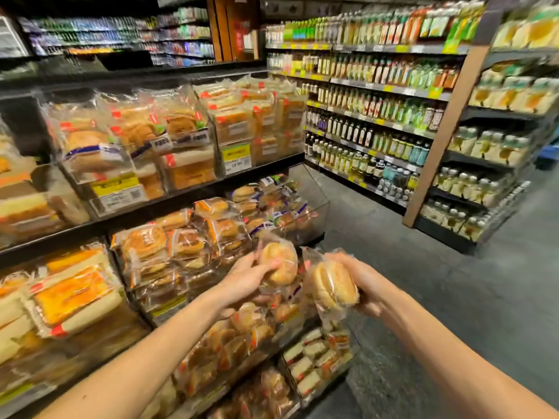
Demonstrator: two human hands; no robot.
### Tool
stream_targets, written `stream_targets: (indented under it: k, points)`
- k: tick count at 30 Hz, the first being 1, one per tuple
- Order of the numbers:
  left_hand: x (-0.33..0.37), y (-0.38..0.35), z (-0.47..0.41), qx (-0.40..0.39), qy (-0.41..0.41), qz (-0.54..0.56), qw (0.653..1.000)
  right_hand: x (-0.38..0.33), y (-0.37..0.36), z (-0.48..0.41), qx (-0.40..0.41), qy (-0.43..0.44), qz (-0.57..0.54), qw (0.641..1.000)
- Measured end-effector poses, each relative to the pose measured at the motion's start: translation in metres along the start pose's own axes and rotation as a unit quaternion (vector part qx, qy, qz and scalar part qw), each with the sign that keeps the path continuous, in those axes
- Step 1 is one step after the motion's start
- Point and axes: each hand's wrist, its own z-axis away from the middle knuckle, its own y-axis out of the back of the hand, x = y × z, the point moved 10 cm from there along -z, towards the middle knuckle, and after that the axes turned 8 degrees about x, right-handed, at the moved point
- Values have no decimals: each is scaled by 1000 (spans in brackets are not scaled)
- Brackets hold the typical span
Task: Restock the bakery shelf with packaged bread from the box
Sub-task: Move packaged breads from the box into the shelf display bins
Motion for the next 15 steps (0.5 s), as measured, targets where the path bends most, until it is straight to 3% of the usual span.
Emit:
stream_targets:
  k: [3,6,8,12,15]
  points:
    - [45,4,-46,92,-162,-216,959,-32,20,-35,1,20,-13,1000]
    - [69,9,-88,160,-222,-264,925,-58,31,-77,-19,23,3,1000]
    - [84,13,-117,218,-255,-343,878,-73,36,-103,-34,19,11,999]
    - [95,5,-164,263,-262,-565,737,-95,40,-139,-75,16,26,997]
    - [87,4,-192,262,-232,-632,691,-102,43,-165,-104,-5,21,994]
